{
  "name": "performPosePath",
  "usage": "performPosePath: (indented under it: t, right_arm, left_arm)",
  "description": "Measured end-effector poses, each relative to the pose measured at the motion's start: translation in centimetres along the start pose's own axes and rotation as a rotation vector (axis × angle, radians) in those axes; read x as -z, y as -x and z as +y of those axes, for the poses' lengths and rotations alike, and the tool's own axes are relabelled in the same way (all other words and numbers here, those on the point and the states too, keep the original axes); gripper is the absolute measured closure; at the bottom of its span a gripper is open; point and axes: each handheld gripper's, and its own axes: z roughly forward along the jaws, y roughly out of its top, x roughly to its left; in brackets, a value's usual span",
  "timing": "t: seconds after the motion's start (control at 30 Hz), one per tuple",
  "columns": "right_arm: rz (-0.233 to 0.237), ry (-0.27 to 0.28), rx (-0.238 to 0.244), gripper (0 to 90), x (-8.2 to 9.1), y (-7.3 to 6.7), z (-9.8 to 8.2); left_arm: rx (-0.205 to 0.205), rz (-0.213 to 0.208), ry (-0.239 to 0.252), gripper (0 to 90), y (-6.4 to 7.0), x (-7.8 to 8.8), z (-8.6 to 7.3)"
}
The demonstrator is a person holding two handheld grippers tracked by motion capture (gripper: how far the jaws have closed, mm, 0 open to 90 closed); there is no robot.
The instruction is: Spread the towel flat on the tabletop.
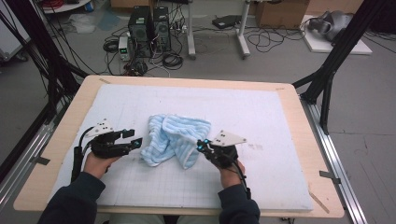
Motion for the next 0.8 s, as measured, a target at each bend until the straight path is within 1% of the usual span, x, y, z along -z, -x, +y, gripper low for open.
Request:
performPosePath:
  t: [0.03, 0.07, 0.1, 0.13, 0.17, 0.2, 0.23, 0.27, 0.3, 0.43, 0.47, 0.5, 0.53, 0.57, 0.6, 0.67, 0.7, 0.77, 0.8]
  right_arm:
    - [-0.013, 0.005, -0.014, 89.7, 0.5, 0.6, -0.1]
    - [-0.052, 0.001, -0.034, 89.7, 1.3, 1.8, -0.2]
    - [-0.052, 0.001, -0.034, 89.7, 1.3, 1.8, -0.2]
    - [-0.089, 0.000, -0.051, 89.7, 2.0, 3.3, -0.3]
    - [-0.108, -0.004, -0.065, 89.7, 2.4, 4.0, -0.4]
    - [-0.108, -0.004, -0.065, 89.7, 2.4, 4.0, -0.4]
    - [-0.132, -0.011, -0.075, 89.7, 2.7, 4.7, -0.4]
    - [-0.173, -0.023, -0.088, 89.7, 3.4, 6.1, -0.5]
    - [-0.173, -0.023, -0.088, 89.7, 3.4, 6.1, -0.5]
    - [-0.247, -0.054, -0.121, 89.7, 4.3, 8.7, -0.8]
    - [-0.290, -0.074, -0.139, 89.7, 4.6, 9.9, -0.9]
    - [-0.303, -0.077, -0.152, 89.7, 4.7, 10.5, -1.0]
    - [-0.303, -0.077, -0.152, 89.7, 4.7, 10.5, -1.0]
    - [-0.333, -0.096, -0.164, 89.7, 4.9, 11.4, -1.0]
    - [-0.333, -0.096, -0.164, 89.7, 4.9, 11.4, -1.0]
    - [-0.358, -0.120, -0.172, 89.7, 4.8, 12.1, -1.2]
    - [-0.369, -0.130, -0.186, 89.6, 4.8, 12.4, -1.4]
    - [-0.407, -0.152, -0.189, 89.7, 4.8, 13.0, -1.8]
    - [-0.434, -0.163, -0.194, 89.7, 4.8, 13.2, -1.9]
  left_arm:
    - [-0.001, -0.004, -0.003, 42.9, 0.1, -0.1, 0.0]
    - [0.001, -0.010, -0.003, 42.1, 0.2, -0.3, 0.0]
    - [0.003, -0.012, -0.002, 42.1, 0.4, -0.4, 0.1]
    - [0.004, -0.013, -0.002, 40.6, 0.5, -0.6, 0.1]
    - [0.005, -0.015, -0.002, 39.9, 0.6, -0.7, 0.1]
    - [0.011, -0.019, -0.002, 39.9, 0.7, -0.9, 0.2]
    - [0.012, -0.025, -0.006, 39.4, 0.8, -1.0, 0.3]
    - [0.012, -0.031, -0.006, 38.4, 0.9, -1.2, 0.3]
    - [0.015, -0.034, -0.005, 38.4, 1.1, -1.4, 0.4]
    - [0.020, -0.056, -0.021, 35.5, 1.6, -2.2, 0.4]
    - [0.020, -0.055, -0.027, 33.8, 1.7, -2.4, 0.3]
    - [0.025, -0.056, -0.031, 33.7, 1.8, -2.6, 0.3]
    - [0.025, -0.060, -0.040, 33.7, 1.9, -2.8, 0.2]
    - [0.024, -0.062, -0.045, 33.5, 2.0, -3.0, 0.2]
    - [0.025, -0.069, -0.047, 33.5, 2.1, -3.1, 0.2]
    - [0.021, -0.074, -0.052, 33.7, 2.4, -3.4, 0.1]
    - [0.016, -0.074, -0.055, 33.7, 2.5, -3.4, 0.2]
    - [0.014, -0.071, -0.049, 33.8, 2.6, -3.3, 0.2]
    - [0.013, -0.069, -0.042, 33.8, 2.6, -3.2, 0.3]
